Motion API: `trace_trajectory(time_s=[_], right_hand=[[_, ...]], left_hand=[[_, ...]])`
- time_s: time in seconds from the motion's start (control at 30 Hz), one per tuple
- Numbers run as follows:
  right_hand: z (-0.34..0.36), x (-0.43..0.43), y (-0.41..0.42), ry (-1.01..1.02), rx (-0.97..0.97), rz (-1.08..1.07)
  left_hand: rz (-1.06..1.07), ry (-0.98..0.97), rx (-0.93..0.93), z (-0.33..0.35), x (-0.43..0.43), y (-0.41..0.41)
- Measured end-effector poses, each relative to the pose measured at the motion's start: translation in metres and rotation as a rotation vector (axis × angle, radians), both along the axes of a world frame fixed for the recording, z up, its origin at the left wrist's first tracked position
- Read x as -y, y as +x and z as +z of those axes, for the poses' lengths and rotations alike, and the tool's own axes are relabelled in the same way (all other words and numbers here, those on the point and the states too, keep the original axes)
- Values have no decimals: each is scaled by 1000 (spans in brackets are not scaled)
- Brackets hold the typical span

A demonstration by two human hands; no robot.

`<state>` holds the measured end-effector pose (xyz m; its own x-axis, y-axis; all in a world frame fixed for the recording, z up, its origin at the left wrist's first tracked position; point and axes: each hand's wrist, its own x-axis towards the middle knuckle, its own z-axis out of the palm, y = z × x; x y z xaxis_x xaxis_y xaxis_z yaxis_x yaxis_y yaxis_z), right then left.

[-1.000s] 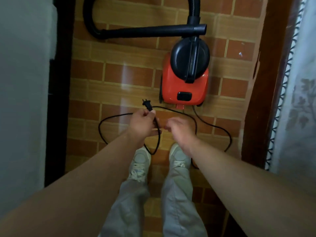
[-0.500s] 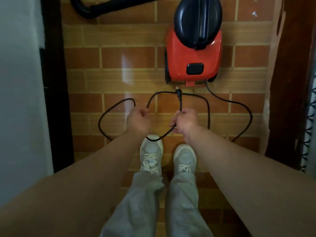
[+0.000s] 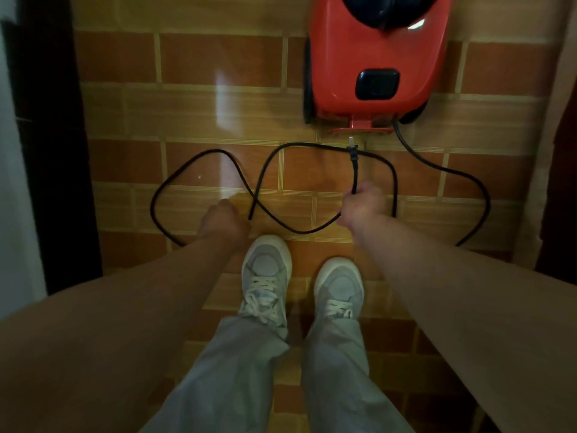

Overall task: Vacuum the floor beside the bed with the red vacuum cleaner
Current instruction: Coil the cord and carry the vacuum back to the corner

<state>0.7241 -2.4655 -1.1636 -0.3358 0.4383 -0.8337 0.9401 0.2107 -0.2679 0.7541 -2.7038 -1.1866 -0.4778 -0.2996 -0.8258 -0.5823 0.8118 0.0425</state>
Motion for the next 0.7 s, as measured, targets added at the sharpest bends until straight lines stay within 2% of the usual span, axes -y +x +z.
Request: trace_trajectory(time_s=[0.17, 0.37, 0.5, 0.57, 0.63, 0.7], right_hand=[[-1, -20, -3, 120, -118, 97], [-14, -28, 1, 95, -189, 177], [-9, -23, 8, 59, -196, 177], [-1, -22, 11, 51, -192, 154], [10, -24, 14, 43, -178, 184], [23, -27, 18, 33, -172, 233]], left_hand=[[12, -15, -49, -24, -11, 7], [-88, -89, -75, -36, -20, 8], [-192, -51, -155, -11, -23, 12], [-293, -30, -284, 12, -23, 14], [-474, -22, -424, 37, -21, 14], [-669, 52, -484, 60, -19, 10]])
